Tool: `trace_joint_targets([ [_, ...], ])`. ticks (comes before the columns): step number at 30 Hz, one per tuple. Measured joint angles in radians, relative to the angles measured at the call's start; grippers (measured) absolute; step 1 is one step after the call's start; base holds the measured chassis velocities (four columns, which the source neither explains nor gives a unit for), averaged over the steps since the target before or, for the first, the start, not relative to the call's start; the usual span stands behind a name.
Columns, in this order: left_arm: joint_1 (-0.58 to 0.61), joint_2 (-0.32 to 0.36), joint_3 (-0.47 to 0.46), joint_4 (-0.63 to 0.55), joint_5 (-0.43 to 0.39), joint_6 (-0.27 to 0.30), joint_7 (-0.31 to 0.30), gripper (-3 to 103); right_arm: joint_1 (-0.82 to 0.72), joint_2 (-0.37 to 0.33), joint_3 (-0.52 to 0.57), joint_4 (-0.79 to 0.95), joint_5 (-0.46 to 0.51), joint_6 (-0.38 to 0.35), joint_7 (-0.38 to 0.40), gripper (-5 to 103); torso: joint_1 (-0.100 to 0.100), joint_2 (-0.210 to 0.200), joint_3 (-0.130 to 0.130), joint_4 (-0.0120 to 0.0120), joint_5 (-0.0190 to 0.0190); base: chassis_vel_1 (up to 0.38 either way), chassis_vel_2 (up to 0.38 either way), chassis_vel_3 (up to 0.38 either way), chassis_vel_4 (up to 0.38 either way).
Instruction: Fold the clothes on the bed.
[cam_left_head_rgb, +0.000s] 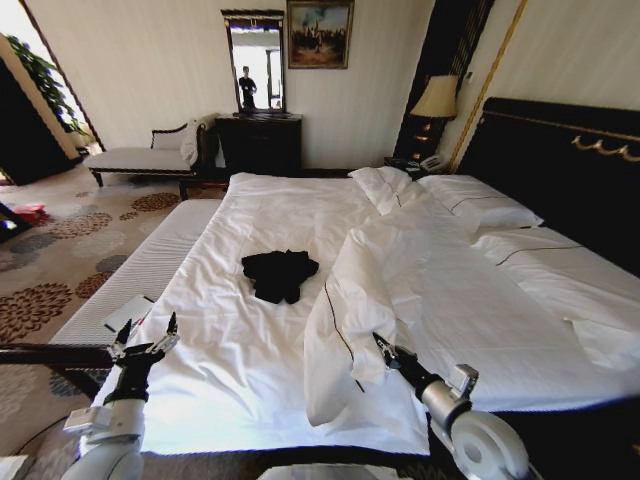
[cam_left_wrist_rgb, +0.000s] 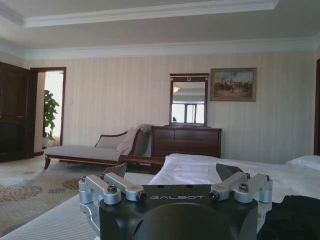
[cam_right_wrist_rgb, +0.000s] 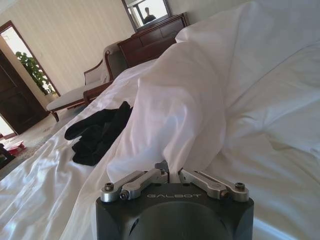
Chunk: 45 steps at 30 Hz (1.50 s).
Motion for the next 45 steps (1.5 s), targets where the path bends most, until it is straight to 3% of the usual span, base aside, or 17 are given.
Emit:
trace_joint_targets([
  [20,-0.012,-0.005,0.006,-0.006,-0.004,-0.002,-0.004,100,-0.079,-0.057,0.186,0.097,0.022,-0.005,0.041,0,0.0,0.0,0.0,0.0,0.0,0.0,0.0,0.0,0.0],
  [33,-0.03,0.003,0.016,-0.002,-0.007,0.001,-0.007,100,-0.123,-0.071,0.449,0.075,0.068,-0.006,0.053,0,0.0,0.0,0.0,0.0,0.0001,0.0,0.0,0.0,0.0],
  [45,-0.033,0.016,0.009,0.019,-0.026,0.0,-0.007,100,-0.17,-0.071,0.678,-0.108,0.015,0.021,0.035,0,0.0,0.0,0.0,0.0,0.0,0.0,0.0,0.0,0.0],
])
